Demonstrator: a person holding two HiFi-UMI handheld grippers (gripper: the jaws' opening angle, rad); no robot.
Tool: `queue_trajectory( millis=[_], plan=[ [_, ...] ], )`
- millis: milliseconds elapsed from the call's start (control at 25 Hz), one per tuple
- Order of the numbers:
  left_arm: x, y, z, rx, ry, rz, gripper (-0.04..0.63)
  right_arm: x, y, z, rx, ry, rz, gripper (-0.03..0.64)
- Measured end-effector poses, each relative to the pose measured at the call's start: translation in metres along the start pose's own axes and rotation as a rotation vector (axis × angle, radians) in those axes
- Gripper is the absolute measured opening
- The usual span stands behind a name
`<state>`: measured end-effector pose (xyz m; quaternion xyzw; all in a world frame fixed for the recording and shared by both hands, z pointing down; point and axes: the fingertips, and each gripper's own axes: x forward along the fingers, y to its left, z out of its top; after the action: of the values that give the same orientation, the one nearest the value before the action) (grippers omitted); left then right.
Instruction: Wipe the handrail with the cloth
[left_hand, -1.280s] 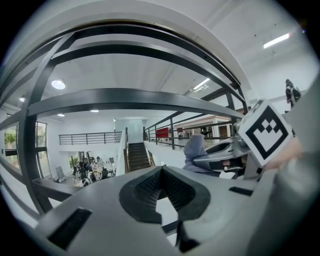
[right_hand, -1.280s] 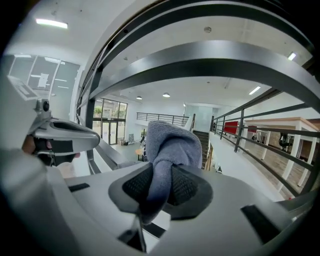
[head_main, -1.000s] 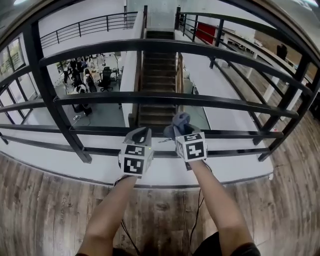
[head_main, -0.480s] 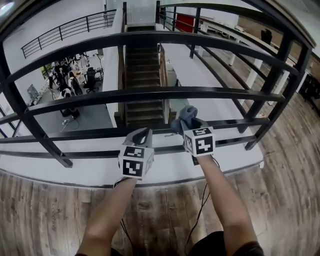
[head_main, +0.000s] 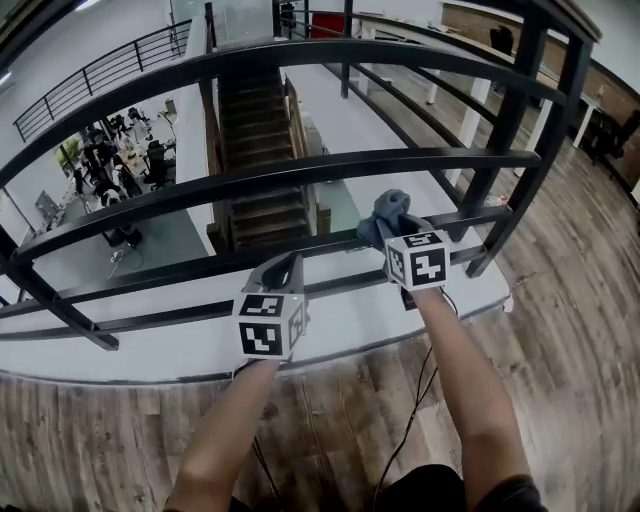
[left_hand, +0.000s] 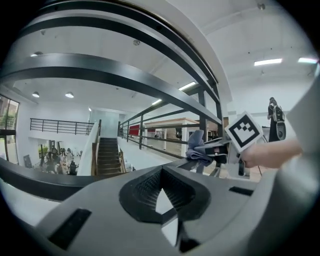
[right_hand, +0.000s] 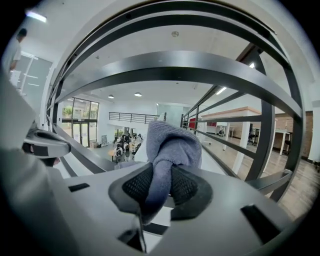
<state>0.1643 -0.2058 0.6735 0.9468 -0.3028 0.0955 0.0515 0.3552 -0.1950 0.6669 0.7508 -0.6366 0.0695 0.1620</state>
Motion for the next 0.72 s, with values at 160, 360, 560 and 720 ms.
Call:
queue_trajectory(
  millis=[160, 360, 560, 720],
  plan=[
    [0.031, -0.040, -0.003, 0.003, -0.007, -0.033, -0.002, -0.004, -0.060, -0.015, 0.009, 0.001, -0.036, 0.095],
    [0.067, -0.083, 0.001, -0.006, -0.030, -0.049, -0.002, -0.010, -0.128, -0.031, 0.010, 0.010, -0.084, 0.095],
    [0.120, -0.154, 0.015, -0.012, -0.033, -0.109, -0.002, -0.019, -0.208, -0.051, 0.045, 0.007, -0.140, 0.095],
    [0.155, -0.204, 0.033, 0.009, -0.034, -0.160, -0.002, -0.024, -0.263, -0.062, 0.067, 0.000, -0.172, 0.095]
  ],
)
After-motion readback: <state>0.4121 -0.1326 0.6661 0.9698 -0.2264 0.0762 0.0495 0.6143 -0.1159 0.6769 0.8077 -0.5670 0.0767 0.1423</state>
